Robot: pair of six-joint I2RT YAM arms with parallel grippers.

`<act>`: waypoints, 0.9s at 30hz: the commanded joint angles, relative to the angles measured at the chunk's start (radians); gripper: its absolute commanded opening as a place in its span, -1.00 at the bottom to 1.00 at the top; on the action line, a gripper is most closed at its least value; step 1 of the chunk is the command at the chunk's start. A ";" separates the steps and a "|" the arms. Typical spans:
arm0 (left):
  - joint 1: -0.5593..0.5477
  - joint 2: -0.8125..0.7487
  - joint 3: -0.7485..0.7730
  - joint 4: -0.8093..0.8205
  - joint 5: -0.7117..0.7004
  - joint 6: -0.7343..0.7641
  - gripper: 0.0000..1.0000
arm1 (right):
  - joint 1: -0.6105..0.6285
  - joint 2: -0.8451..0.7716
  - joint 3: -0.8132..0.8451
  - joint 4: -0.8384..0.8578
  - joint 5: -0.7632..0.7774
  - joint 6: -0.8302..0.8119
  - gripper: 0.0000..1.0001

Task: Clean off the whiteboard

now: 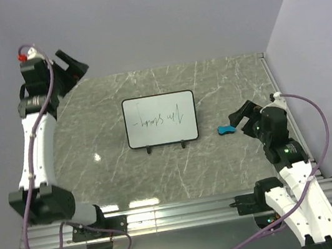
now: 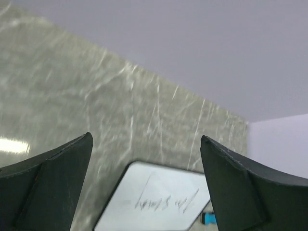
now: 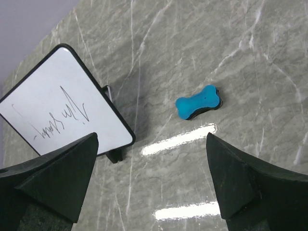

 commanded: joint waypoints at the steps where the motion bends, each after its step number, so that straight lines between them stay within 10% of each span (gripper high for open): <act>1: 0.000 -0.187 -0.188 -0.015 -0.029 -0.062 0.99 | 0.007 0.032 0.068 -0.008 -0.029 -0.020 0.99; 6: -0.010 -0.206 -0.504 0.155 0.304 -0.192 0.99 | 0.005 0.215 0.188 -0.075 -0.132 -0.045 0.99; 13: -0.081 -0.441 -0.630 0.038 -0.048 -0.129 0.99 | 0.007 0.477 0.379 -0.229 -0.109 0.120 0.99; 27: -0.257 -0.555 -0.616 -0.193 -0.165 -0.034 0.99 | -0.005 0.740 0.419 -0.312 0.006 0.425 0.96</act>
